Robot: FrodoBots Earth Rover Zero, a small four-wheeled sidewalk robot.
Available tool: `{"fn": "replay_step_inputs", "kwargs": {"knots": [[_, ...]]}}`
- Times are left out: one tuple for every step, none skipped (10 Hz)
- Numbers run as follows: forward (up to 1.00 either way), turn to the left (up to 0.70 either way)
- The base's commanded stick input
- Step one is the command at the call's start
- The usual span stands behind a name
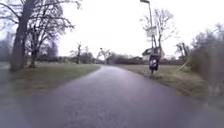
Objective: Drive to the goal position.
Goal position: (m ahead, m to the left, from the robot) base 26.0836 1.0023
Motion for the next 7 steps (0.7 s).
{"fn": "replay_step_inputs", "kwargs": {"knots": [[1.0,0.0],[1.0,0.0],[1.0,0.0],[1.0,0.0],[1.0,0.0],[1.0,0.0],[1.0,0.0]]}}
